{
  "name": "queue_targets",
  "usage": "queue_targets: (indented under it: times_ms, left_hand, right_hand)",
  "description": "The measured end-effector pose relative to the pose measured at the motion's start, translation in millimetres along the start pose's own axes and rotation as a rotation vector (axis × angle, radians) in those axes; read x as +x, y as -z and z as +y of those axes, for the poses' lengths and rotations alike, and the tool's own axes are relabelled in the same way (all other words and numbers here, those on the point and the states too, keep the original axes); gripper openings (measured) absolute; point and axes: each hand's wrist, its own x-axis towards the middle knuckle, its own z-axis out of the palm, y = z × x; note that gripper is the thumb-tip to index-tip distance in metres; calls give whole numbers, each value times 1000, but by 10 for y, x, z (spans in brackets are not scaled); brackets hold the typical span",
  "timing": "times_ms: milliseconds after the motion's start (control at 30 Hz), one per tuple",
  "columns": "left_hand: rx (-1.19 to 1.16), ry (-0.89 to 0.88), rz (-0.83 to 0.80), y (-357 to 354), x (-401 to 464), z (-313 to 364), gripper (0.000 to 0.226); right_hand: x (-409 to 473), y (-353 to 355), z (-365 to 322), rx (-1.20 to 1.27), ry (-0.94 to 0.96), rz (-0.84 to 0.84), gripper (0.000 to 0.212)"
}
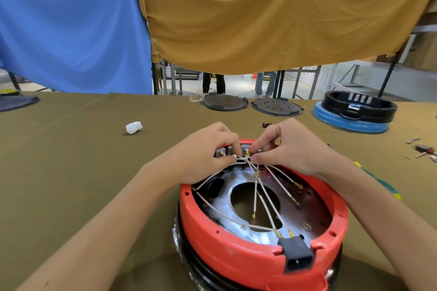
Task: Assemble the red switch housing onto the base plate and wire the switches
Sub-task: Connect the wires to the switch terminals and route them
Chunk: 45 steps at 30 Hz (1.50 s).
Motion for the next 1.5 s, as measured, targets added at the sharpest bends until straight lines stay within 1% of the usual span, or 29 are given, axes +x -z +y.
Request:
queue_targets:
  times_ms: [300, 500, 567, 667, 733, 833, 933, 1167, 1500]
  left_hand:
    - [-2, 5, -3, 3, -2, 6, 9]
    - [-3, 7, -3, 2, -1, 6, 5]
    - [3, 9, -5, 4, 3, 11, 4]
    - [1, 16, -5, 3, 3, 13, 4]
    - [5, 16, -4, 1, 0, 14, 4]
    - [2, 12, 3, -1, -4, 16, 5]
    - [4, 13, 1, 2, 1, 23, 5]
    - [18, 18, 5, -5, 8, 17, 7]
    - [27, 19, 2, -7, -7, 14, 12]
  right_hand:
    - [9, -4, 16, 19, -2, 6, 9]
    - [39, -40, 47, -115, 33, 68, 9]
    - [50, -48, 71, -189, 57, 92, 18]
    - [61, -47, 107, -257, 71, 65, 43]
    - [65, -46, 112, -266, 58, 24, 47]
    - [69, -43, 68, -264, 43, -14, 31]
    - [73, -45, 74, -260, 38, -8, 24]
    - [116, -68, 98, -240, 7, 4, 23]
    - [111, -68, 132, -244, 34, -10, 25]
